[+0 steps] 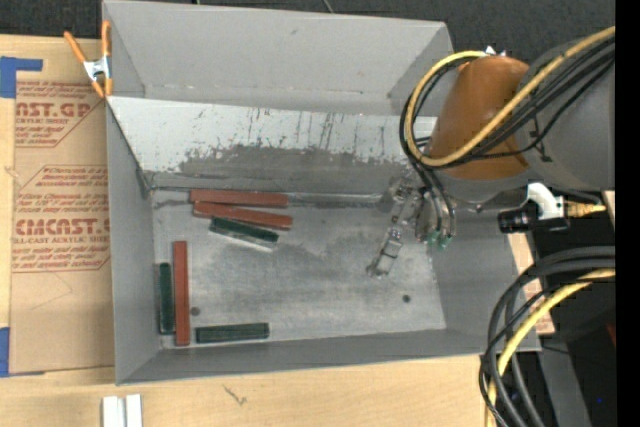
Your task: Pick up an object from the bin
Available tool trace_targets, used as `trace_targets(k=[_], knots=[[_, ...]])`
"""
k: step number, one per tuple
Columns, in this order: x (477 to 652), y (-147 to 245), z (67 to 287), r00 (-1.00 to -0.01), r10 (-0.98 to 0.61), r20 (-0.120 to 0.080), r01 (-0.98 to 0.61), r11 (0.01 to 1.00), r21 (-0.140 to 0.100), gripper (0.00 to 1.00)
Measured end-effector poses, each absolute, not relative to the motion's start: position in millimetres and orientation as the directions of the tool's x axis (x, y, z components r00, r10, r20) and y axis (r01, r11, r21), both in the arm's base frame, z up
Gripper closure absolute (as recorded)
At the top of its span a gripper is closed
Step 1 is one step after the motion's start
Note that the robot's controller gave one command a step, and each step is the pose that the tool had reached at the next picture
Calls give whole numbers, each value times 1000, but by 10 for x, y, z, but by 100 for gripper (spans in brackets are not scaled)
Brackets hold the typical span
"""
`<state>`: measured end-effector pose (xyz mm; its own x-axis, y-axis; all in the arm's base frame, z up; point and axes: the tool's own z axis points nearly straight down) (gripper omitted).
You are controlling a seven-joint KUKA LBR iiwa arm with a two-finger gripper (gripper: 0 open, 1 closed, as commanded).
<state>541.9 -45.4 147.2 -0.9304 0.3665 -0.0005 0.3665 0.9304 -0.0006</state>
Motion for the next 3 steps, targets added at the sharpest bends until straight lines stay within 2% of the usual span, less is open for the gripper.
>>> trace_targets(k=[1,2,3], knots=[[5602,-59,1040,-938,346,-10,346,938,1,0],[5456,532,909,-951,310,11,310,951,-5,0],[5698,655,1015,-971,239,-4,239,971,4,0]])
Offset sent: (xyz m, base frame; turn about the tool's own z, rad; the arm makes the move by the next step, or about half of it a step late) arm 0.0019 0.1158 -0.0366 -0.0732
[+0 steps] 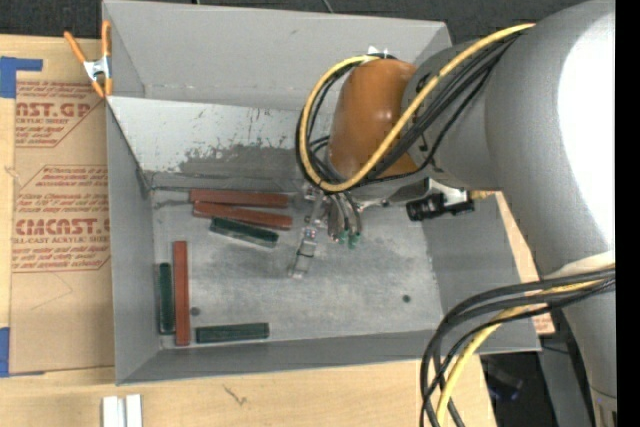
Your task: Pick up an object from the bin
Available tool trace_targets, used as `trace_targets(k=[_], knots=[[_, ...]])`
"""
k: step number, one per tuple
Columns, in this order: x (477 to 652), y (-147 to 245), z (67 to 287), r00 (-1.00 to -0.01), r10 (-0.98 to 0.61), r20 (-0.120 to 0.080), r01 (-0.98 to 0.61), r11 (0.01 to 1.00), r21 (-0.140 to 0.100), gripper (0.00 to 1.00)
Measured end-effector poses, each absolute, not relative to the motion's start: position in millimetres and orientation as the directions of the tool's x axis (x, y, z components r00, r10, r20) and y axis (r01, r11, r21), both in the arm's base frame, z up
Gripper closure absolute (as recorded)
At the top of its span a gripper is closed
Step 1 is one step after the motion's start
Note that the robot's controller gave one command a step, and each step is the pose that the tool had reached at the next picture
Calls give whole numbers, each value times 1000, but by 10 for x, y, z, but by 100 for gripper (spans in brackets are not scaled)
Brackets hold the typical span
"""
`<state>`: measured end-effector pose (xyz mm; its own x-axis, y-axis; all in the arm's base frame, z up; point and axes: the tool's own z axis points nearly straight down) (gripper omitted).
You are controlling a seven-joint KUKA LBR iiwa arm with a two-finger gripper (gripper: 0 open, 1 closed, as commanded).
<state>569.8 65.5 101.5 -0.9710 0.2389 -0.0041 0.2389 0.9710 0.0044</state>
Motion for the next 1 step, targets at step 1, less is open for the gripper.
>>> trace_targets(k=[1], knots=[[5821,804,1015,-985,174,-2,174,985,-2,0]])
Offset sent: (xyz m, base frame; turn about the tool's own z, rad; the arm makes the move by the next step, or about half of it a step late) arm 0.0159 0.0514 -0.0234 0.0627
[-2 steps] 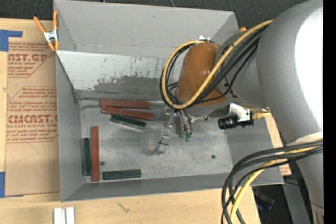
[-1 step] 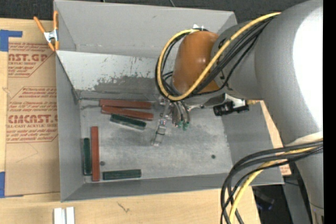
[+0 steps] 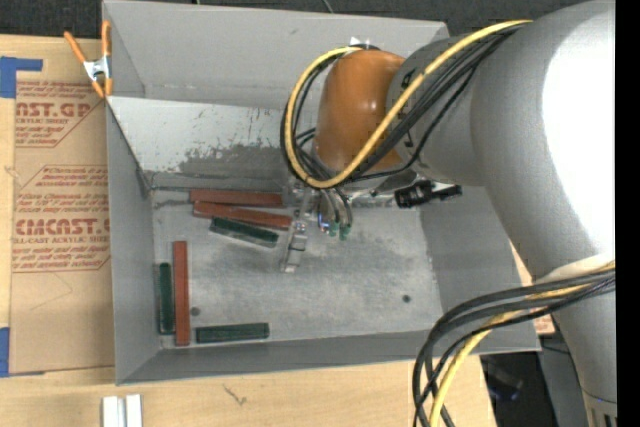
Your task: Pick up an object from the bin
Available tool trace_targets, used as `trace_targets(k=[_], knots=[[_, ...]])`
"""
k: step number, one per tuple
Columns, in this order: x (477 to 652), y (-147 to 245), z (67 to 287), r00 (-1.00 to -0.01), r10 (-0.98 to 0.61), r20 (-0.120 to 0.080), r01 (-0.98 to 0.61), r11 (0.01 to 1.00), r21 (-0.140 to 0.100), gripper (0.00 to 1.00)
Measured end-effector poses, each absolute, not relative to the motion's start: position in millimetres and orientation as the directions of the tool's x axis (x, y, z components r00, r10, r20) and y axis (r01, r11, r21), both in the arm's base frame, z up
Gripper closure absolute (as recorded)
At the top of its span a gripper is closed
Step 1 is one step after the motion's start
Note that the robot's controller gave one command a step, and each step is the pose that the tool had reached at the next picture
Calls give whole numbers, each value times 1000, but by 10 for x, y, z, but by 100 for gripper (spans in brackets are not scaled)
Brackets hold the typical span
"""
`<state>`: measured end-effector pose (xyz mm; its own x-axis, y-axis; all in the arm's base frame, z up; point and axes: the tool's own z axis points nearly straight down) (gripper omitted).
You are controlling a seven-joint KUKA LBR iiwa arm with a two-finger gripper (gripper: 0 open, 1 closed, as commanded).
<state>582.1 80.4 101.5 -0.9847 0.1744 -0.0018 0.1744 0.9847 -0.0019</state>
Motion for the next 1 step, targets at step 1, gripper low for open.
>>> trace_targets(k=[1], knots=[[5859,1181,783,-955,297,-1,297,955,1,100]])
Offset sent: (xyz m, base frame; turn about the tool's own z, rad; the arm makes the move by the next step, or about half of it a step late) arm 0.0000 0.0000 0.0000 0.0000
